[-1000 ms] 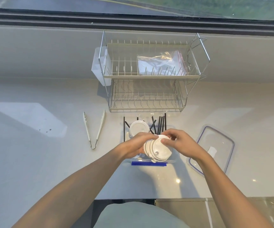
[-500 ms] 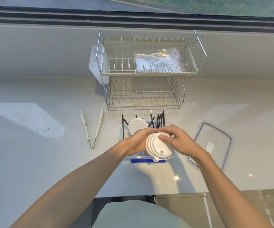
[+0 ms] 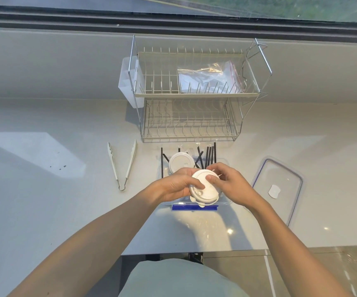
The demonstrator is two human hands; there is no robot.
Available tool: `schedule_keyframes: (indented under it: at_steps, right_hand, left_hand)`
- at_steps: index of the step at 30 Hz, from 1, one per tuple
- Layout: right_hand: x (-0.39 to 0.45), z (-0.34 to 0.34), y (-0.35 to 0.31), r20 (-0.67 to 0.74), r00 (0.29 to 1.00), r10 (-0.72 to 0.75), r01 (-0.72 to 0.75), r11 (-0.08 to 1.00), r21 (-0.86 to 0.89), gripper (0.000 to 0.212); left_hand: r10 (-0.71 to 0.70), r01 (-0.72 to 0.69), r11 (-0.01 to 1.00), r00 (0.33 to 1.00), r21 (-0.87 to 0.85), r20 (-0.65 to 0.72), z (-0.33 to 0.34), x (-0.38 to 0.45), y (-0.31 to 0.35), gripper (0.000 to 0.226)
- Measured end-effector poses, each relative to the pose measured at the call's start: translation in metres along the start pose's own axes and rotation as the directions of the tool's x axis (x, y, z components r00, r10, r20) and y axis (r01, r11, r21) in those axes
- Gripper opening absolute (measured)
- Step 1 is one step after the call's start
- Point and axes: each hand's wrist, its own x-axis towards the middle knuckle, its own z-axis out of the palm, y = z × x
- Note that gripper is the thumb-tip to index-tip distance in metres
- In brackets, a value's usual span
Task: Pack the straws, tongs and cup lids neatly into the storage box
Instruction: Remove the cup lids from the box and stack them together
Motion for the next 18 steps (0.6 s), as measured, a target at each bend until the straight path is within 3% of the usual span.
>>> schedule_keyframes:
  at_steps: [5, 14, 18]
  right_hand:
    - [0.0, 0.001, 0.0, -0.067, 0.998, 0.001, -0.005, 0.998, -0.056, 0.012]
    - [-0.002, -0.004, -0.006, -0.118, 0.993, 0.017, -0.023, 0.999, -0.047, 0.01]
    - [-0.001, 0.003, -0.007, -0.215, 0.976, -0.015, 0.0, 0.997, -0.072, 0.012]
  left_hand:
    - [-0.016, 0.012, 0.995, 0.999, -0.102, -0.041, 0.006, 0.002, 0.0, 0.04]
    - [0.024, -0.047, 0.992, 0.981, -0.114, -0.193, 0.008, 0.01, -0.003, 0.036]
    - [0.037, -0.078, 0.979, 0.977, -0.191, -0.208, 0.015, 0.014, 0.0, 0.039]
